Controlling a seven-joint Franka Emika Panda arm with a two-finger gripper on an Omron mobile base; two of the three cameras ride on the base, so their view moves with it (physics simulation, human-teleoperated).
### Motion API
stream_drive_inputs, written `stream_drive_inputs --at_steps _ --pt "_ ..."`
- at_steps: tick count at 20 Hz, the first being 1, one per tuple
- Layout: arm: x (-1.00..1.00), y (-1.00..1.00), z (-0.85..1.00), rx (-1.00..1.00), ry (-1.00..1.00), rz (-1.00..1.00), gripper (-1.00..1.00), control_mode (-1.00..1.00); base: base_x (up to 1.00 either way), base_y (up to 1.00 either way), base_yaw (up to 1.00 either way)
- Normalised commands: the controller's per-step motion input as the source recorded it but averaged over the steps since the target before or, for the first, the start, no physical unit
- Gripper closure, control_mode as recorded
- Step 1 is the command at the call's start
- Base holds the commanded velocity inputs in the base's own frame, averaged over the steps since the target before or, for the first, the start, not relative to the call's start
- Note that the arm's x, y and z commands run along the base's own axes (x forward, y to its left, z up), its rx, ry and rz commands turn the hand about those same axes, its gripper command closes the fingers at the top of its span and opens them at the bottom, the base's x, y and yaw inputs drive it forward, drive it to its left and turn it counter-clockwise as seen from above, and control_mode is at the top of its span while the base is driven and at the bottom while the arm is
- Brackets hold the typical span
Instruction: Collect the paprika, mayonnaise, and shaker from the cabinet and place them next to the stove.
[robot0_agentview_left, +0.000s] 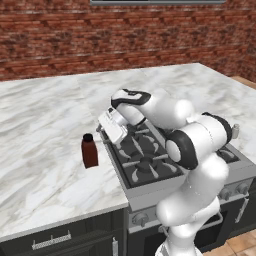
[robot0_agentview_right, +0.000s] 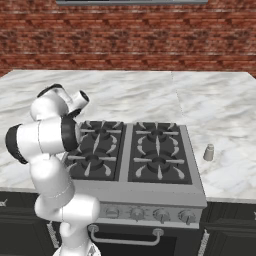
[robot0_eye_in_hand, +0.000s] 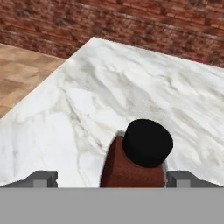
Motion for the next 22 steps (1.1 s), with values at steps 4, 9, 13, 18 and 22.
stream_drive_inputs --at_steps 4,9,13,18,22 --pt "-0.57 0.0 0.65 -0.07 -0.21 0.0 -1.0 -1.0 0.0 0.0 0.0" --pt "-0.76 0.0 0.7 -0.05 -0.18 -0.03 -1.0 -1.0 0.0 0.0 0.0" --pt "-0.91 0.01 0.52 0.0 -0.03 -0.13 -1.0 -1.0 0.0 0.0 0.0" --pt "-0.87 0.0 0.4 0.0 0.03 -0.2 -1.0 -1.0 0.0 0.0 0.0" --pt "-0.86 0.03 0.29 0.0 0.06 -0.26 -1.0 -1.0 0.0 0.0 0.0"
